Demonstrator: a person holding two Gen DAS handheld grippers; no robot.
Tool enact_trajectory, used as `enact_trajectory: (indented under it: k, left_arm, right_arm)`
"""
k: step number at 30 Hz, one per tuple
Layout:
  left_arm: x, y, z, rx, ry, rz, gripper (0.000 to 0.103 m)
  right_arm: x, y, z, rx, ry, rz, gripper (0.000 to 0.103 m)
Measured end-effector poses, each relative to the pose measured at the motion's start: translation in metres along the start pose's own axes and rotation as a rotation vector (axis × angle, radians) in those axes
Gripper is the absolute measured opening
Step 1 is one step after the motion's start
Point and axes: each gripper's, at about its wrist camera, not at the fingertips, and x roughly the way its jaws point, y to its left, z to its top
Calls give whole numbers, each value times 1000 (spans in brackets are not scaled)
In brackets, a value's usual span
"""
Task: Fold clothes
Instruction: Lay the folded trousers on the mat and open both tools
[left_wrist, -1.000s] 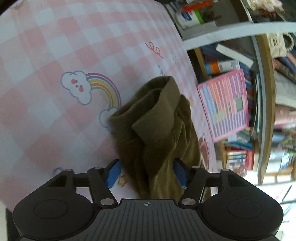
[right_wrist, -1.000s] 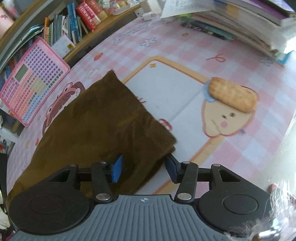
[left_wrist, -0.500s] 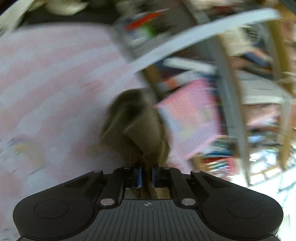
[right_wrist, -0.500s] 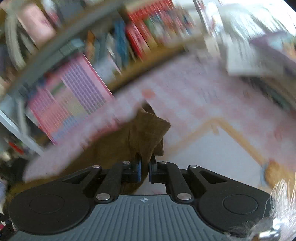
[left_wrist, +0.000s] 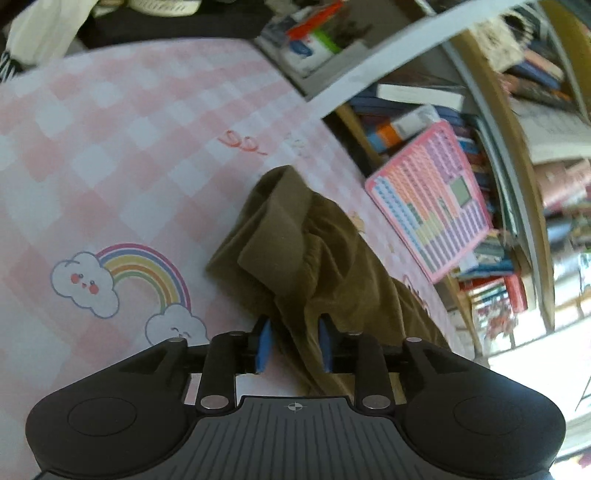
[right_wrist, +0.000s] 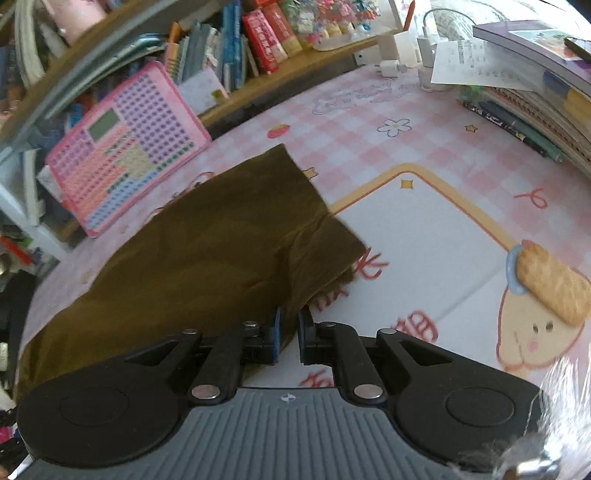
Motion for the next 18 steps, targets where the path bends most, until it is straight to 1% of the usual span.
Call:
enact_trajectory:
  k: [3,4,5,6,7,10,13,14,15,18]
  left_arm:
    - [-9,0,-6,1,-2,-11,29]
    - [-12,0,-7,0,-1,-14,35]
    - [-14,0,-9,-2,6,-8,47]
    - [-14,-1,-10,0,13,6,53]
    - [-15,-2,-12,4,18,19,56]
    - [-22,-3,-18,37,26,41,59]
    - [-29,-4,-26,65,34,57,60]
    - [-31,-5,-29,74,37,62,61]
    - [-32,-5,-31,82,45,69,61]
    - [-34,-6,-39,118,69,85,61]
  right_arm:
    - [-13,6,-15,1,-11,12,9]
    - [-17,11,-21,-5,-13,12,10]
    - [-20,16,-27,-20,-15,10,12]
    - [-21,22,-34,-43,-6,6,12]
    - [-22,28,-40,-67,5,1,12]
    - [-17,48,-57,-143,58,-41,12]
    - [-17,64,-70,-194,66,-45,12]
    - [-18,69,-73,-210,65,-46,15]
    - [-19,75,-77,-232,62,-48,23]
    - [-20,90,-86,-300,48,-56,36]
